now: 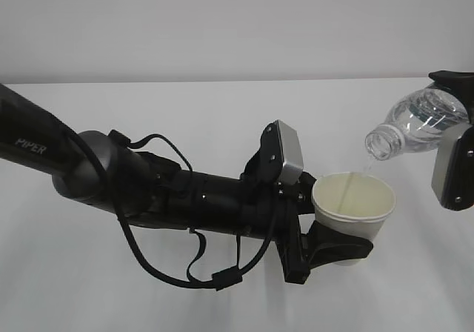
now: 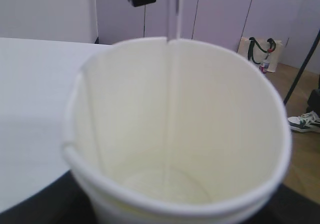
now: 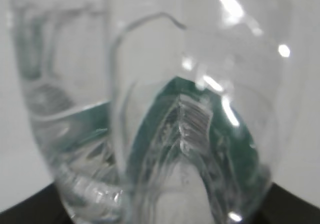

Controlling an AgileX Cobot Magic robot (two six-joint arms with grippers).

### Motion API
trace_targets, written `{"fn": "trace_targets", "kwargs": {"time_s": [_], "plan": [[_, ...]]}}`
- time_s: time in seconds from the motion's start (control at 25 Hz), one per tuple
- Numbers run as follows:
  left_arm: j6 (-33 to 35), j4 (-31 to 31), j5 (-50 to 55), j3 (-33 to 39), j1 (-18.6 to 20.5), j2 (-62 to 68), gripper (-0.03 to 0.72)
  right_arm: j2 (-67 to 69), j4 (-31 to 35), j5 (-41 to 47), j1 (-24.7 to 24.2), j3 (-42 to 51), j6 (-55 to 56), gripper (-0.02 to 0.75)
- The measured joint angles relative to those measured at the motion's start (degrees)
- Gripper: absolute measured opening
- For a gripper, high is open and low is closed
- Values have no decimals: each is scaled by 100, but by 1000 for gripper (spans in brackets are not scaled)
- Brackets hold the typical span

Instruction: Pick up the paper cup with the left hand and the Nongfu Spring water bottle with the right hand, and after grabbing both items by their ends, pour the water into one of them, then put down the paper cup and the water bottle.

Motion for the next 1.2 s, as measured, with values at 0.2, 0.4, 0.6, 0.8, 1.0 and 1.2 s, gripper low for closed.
{"fn": "trace_targets", "kwargs": {"time_s": [0.2,0.4,0.6,0.8,1.0,1.2], "plan": [[0,0,0,0,0,0,463,0,0,0,0,0,0,436],[0,0,0,0,0,0,463,0,0,0,0,0,0,436],[0,0,0,0,0,0,463,0,0,0,0,0,0,436],[0,0,0,0,0,0,463,0,0,0,0,0,-3,436],[0,0,0,0,0,0,463,0,0,-13,0,0,-13,436],[0,0,10,0,0,0,463,0,0,-13,0,0,-13,436]]}}
